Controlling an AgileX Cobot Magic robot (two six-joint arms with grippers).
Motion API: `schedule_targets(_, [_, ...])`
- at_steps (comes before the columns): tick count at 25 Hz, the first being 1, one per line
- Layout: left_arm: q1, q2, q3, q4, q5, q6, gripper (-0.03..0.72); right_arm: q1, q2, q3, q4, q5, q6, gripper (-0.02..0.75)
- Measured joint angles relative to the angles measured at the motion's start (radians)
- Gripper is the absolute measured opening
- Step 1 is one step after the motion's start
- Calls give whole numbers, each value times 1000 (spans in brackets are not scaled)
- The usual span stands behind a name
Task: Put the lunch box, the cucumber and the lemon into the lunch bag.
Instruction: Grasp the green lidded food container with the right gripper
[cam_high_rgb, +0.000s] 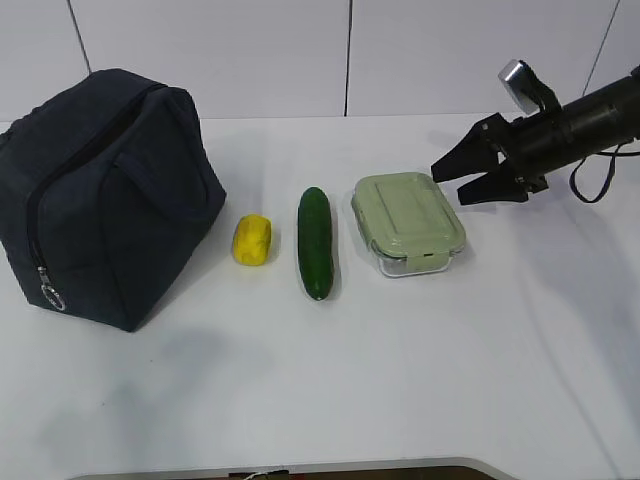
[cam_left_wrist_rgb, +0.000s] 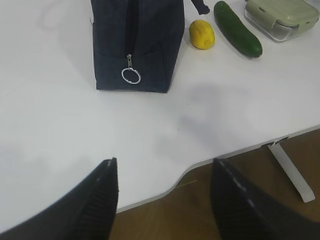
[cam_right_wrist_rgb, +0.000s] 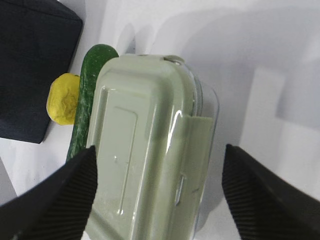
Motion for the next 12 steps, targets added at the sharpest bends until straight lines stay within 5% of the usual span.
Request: schedule_targets(12, [0,0,0,0,0,0,424,30,39,-2,-2,-4,0,594])
